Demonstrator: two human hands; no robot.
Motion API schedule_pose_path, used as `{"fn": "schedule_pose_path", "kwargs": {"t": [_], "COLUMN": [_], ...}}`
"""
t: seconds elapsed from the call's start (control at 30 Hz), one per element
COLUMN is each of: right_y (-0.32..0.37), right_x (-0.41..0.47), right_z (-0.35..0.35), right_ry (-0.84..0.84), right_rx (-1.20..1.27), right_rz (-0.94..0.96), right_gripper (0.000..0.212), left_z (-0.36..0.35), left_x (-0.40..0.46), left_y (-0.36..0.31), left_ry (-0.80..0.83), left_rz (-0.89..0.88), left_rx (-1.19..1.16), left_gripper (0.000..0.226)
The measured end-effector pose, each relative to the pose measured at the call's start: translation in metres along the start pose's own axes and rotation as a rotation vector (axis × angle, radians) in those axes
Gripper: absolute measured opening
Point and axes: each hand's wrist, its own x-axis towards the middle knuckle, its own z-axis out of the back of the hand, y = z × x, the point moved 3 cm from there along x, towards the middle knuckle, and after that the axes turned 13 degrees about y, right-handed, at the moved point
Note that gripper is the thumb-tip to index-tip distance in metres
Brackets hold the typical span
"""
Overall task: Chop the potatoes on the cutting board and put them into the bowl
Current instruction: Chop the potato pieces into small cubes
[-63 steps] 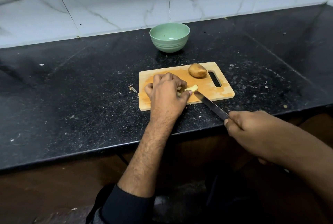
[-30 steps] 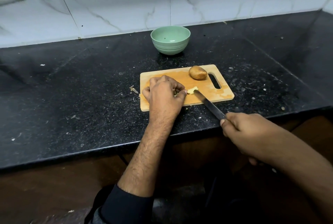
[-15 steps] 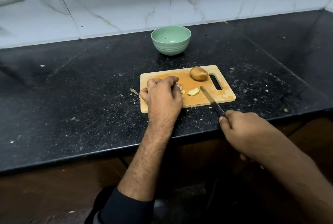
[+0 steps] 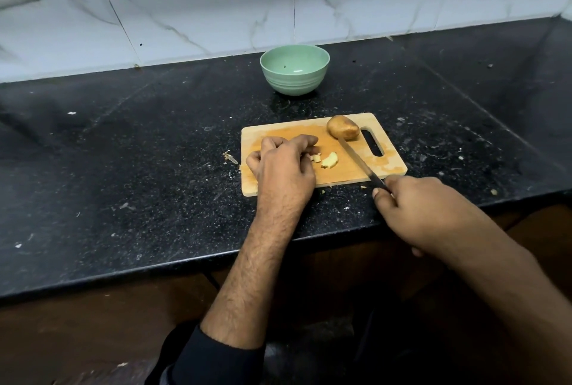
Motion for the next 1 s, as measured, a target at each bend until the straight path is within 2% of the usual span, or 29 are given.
{"fn": "schedule_pose_path", "kwargs": {"t": [0.23,0.57,0.77,1.0], "right_y": [0.006,0.015,0.019,0.006], "right_x": [-0.003,0.005,0.014,0.015], "right_z": [-0.012,-0.002,0.016,0.021], "right_ry": [0.07,-0.038,0.029,0.147], "right_rx": [-0.043,-0.095,-0.243,-0.24], "right_rz": [0.109,0.115,0.112,0.169], "right_gripper": [0.024,0.034,0.032,0.02], "left_z": [0.002,-0.001,0.001,0.001], "left_x": [0.001,0.005,0.008,0.01], "left_y": [0.005,0.005,0.005,0.007], "left_ry": [-0.08,-0.063,-0.068,-0.084], "left_rz": [0.071,0.059,0.065,0.078], "left_rx": [-0.034,0.006,-0.025,-0.047], "left_gripper": [0.027,0.026,0.028,0.021]}}
